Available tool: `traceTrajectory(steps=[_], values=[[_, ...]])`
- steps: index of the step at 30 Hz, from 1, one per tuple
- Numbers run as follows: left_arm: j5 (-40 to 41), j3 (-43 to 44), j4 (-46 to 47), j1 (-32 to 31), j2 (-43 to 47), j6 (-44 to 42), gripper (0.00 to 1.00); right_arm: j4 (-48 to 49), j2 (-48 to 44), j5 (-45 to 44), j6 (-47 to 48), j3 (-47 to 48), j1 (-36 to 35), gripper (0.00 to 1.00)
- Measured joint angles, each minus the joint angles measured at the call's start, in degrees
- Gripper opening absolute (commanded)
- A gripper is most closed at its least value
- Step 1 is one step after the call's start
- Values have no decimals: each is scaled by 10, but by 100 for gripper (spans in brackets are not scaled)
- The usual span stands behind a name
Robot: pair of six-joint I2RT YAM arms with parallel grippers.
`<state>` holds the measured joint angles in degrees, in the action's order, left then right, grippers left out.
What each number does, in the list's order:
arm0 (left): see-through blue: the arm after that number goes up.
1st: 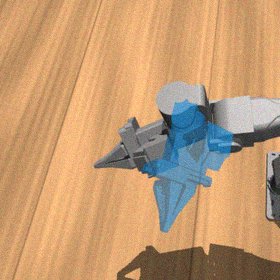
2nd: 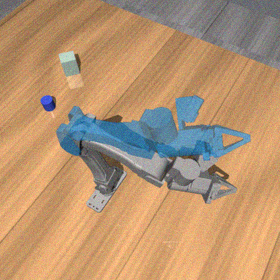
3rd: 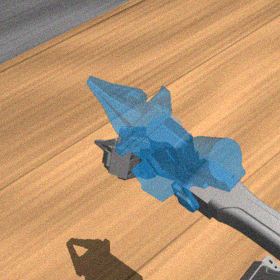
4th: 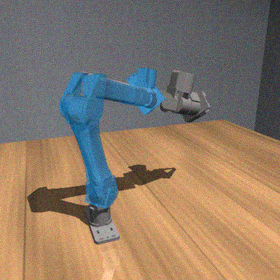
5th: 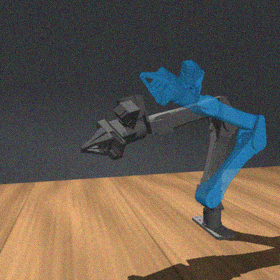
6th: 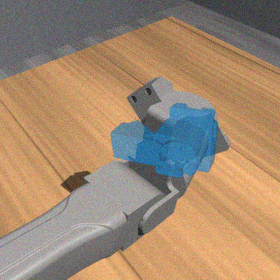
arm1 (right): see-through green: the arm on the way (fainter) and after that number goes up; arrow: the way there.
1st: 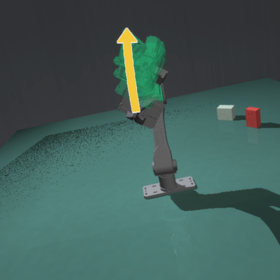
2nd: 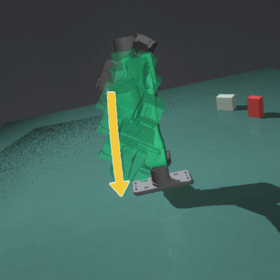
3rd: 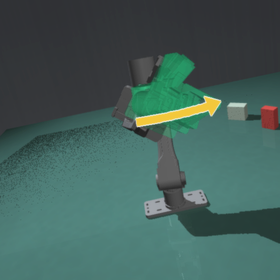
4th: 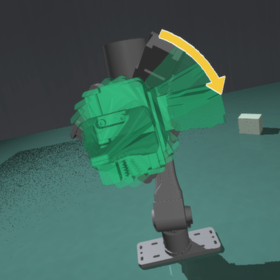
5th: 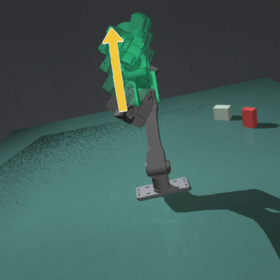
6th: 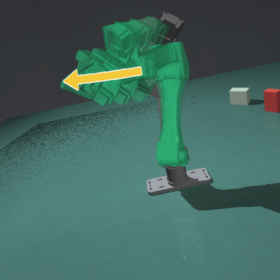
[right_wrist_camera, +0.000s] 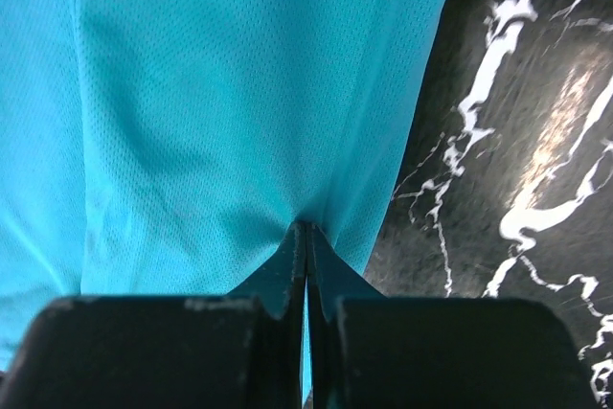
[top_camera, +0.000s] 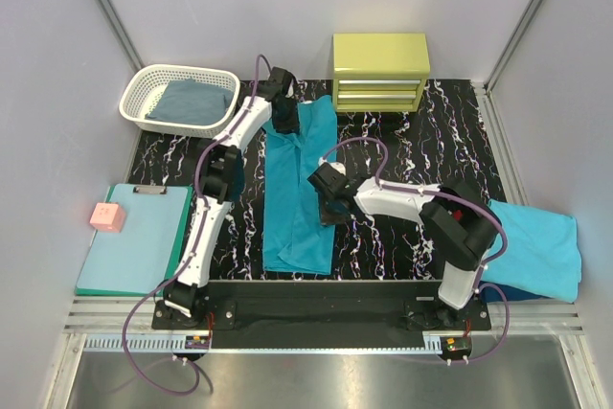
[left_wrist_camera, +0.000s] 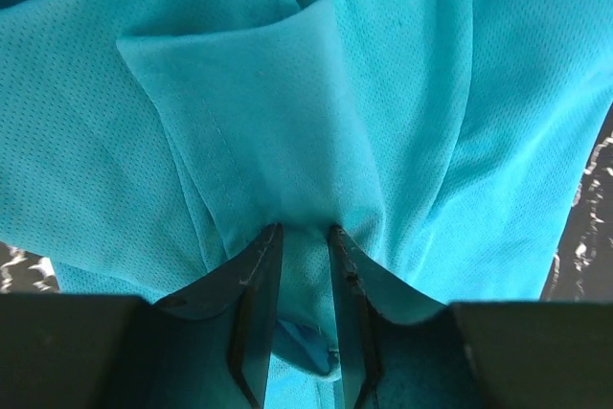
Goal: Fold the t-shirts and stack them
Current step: Fold the tshirt
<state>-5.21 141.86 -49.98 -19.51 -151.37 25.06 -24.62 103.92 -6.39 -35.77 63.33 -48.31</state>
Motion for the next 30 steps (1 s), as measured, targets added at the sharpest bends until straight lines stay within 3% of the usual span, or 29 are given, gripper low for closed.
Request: traceTrajectory(steps=[4, 6, 11, 14, 18, 25, 30], values=[[-15, 9, 2, 1, -6, 0, 35, 10, -11, 5, -9, -17, -4, 0], [-20, 11, 3, 1, -7, 2, 48, 14, -16, 7, -12, -24, -4, 1], [-25, -9, 31, -1, 5, 7, 68, 7, -30, 3, -8, -33, -7, 34], [-8, -108, 65, -3, 67, 8, 78, -25, -45, -5, 3, -31, -10, 43], [43, -247, 80, -11, 190, 2, 99, -71, -83, -17, 12, -8, -14, 47], [132, -523, 154, -72, 509, 14, 99, -83, -200, -37, -3, -23, -36, 48], [153, -756, 219, -173, 677, 57, 99, -87, -232, -47, -42, -98, -67, 47]])
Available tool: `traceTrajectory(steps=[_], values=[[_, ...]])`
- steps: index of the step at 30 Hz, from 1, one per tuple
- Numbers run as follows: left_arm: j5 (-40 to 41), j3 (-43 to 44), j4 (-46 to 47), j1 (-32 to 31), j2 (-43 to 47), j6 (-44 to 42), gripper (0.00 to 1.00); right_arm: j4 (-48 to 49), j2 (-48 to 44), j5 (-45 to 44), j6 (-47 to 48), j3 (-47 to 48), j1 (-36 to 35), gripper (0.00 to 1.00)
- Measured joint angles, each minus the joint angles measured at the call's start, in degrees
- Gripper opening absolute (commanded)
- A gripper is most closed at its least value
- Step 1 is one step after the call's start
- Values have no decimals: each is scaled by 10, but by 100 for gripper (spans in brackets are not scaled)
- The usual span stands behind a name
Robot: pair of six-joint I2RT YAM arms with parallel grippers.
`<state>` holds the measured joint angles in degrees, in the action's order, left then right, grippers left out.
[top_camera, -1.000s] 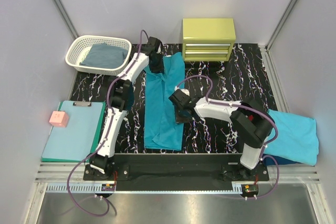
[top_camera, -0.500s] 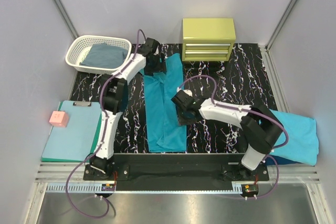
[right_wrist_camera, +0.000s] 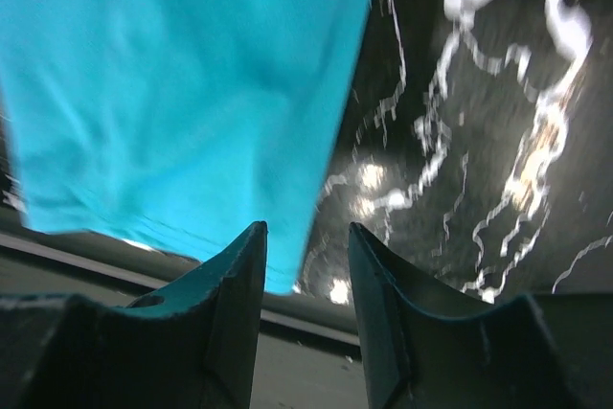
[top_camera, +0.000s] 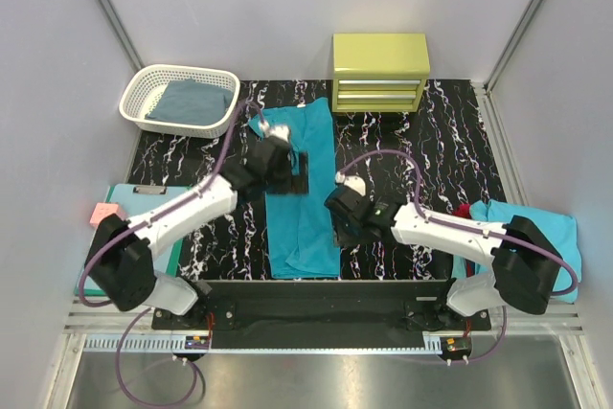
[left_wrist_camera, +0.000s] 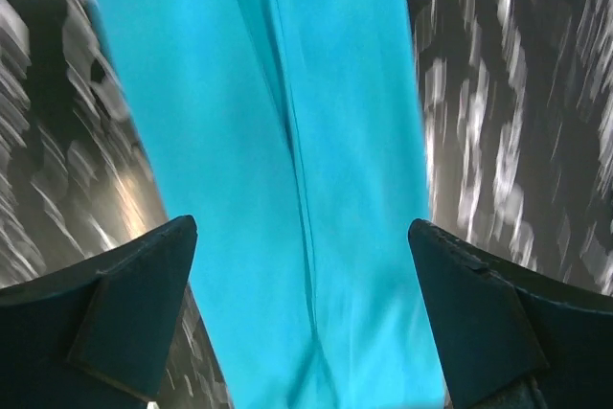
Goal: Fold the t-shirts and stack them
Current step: Fold the tshirt
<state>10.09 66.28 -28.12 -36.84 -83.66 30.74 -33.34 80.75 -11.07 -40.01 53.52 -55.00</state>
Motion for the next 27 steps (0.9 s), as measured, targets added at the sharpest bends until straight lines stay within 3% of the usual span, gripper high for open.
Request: traceTrajectory(steps=[5, 9, 17, 27], values=[[8, -163, 7, -135, 48, 70, 99, -11, 0, -5, -47, -46, -46, 46], [21, -235, 3, -195, 79, 117, 99, -9, 5, -14, -78, -49, -78, 47], [58, -290, -26, -245, 227, 202, 99, -7, 31, -19, -123, -49, -119, 47], [72, -323, -45, -261, 219, 247, 99, 10, 56, -19, -148, -72, -127, 47]])
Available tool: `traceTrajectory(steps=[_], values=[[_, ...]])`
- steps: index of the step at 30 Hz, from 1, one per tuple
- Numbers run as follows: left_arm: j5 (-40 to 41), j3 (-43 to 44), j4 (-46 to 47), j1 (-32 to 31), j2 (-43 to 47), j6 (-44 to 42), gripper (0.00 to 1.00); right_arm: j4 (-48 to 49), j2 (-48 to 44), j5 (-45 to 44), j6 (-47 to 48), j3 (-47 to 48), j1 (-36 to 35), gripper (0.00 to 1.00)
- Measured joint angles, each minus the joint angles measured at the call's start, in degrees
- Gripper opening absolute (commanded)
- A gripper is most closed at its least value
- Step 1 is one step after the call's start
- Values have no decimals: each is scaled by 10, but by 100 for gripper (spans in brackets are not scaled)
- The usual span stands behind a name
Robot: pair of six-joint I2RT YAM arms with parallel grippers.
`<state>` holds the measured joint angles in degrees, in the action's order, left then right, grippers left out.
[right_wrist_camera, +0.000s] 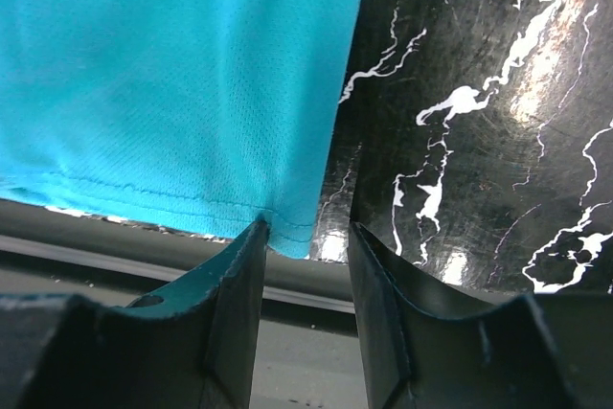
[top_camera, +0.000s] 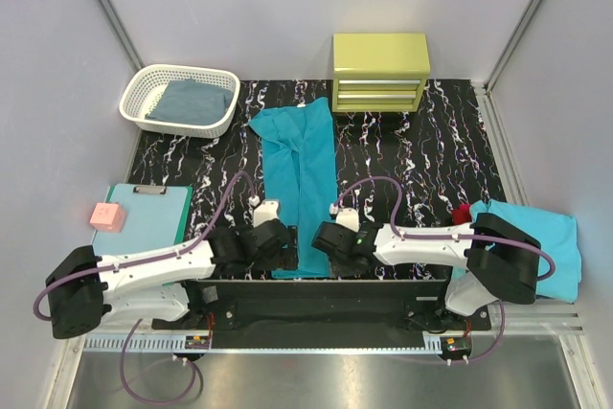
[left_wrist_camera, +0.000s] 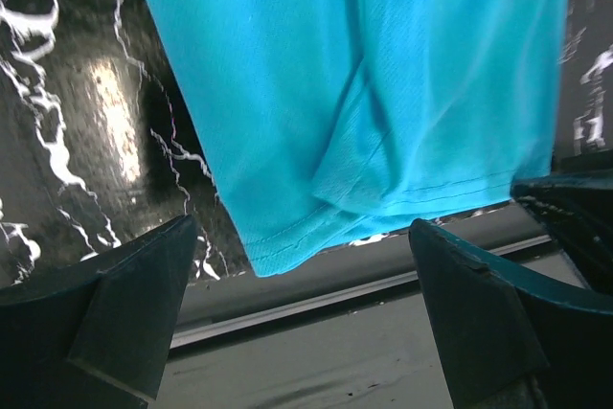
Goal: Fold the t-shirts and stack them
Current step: Fold the tshirt
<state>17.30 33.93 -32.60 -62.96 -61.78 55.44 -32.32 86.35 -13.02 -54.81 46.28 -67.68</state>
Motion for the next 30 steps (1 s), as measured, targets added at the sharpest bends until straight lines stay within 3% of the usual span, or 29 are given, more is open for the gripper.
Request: traceTrajectory(steps=[13, 22, 27, 30], values=[[-5, -22, 14, -27, -3, 46, 85, 13, 4, 1, -5, -3, 0, 38], [-9, -37, 19, -77, -17, 87, 84, 23, 5, 2, -6, -6, 0, 37], [-9, -45, 23, -95, -18, 112, 70, 29, 4, 2, -8, -9, 0, 34], [-7, -46, 21, -96, -18, 124, 68, 31, 3, 2, -10, -10, 0, 34]])
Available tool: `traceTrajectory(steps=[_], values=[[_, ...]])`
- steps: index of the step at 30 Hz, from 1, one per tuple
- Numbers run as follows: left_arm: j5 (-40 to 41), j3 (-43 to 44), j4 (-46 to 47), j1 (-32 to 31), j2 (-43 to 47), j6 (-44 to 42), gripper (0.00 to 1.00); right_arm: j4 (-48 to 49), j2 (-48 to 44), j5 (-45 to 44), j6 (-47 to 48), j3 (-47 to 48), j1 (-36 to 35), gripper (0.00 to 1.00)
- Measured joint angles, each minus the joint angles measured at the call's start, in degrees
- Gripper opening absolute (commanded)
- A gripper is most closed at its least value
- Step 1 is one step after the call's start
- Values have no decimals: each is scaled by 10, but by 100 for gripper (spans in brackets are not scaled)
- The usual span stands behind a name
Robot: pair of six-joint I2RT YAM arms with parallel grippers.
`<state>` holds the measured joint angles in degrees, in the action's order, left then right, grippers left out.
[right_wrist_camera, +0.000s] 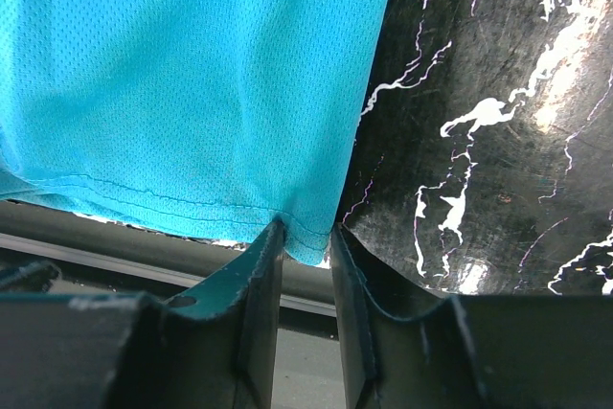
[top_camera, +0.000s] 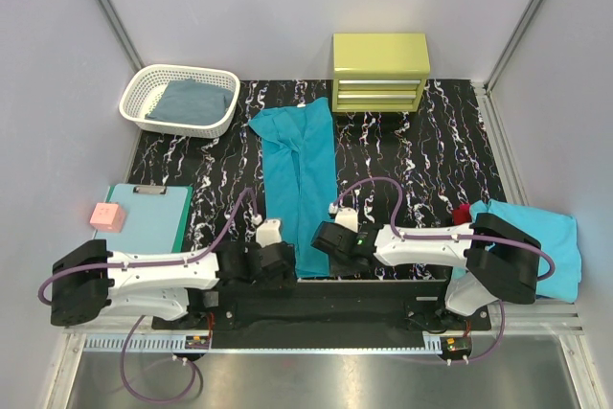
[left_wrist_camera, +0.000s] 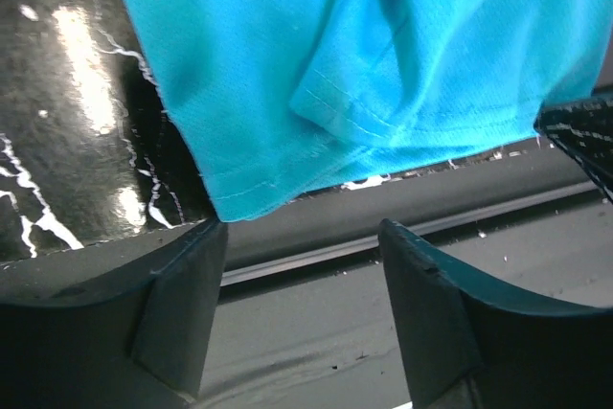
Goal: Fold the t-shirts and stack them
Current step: Fold the tshirt
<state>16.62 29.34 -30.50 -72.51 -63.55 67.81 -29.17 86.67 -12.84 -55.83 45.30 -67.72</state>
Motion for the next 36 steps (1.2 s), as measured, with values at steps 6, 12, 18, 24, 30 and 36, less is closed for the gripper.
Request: traceTrajectory(steps=[6, 12, 18, 24, 30, 36], values=[[17, 0, -29, 0, 1, 18, 81, 2, -2, 0, -4, -3, 0, 34], [35, 2, -66, 0, 9, 26, 78, 4, -3, 0, -6, -3, 0, 34], [60, 2, -89, 0, 31, 37, 68, 4, -3, 0, -7, -3, 0, 33], [76, 1, -98, 0, 29, 48, 58, 5, -2, 0, -8, -3, 0, 33], [82, -2, -84, 0, -10, 49, 47, 10, 4, 0, -8, 1, 0, 32], [90, 21, -32, 4, -65, 32, 33, 11, 6, 0, -8, 2, 0, 31]])
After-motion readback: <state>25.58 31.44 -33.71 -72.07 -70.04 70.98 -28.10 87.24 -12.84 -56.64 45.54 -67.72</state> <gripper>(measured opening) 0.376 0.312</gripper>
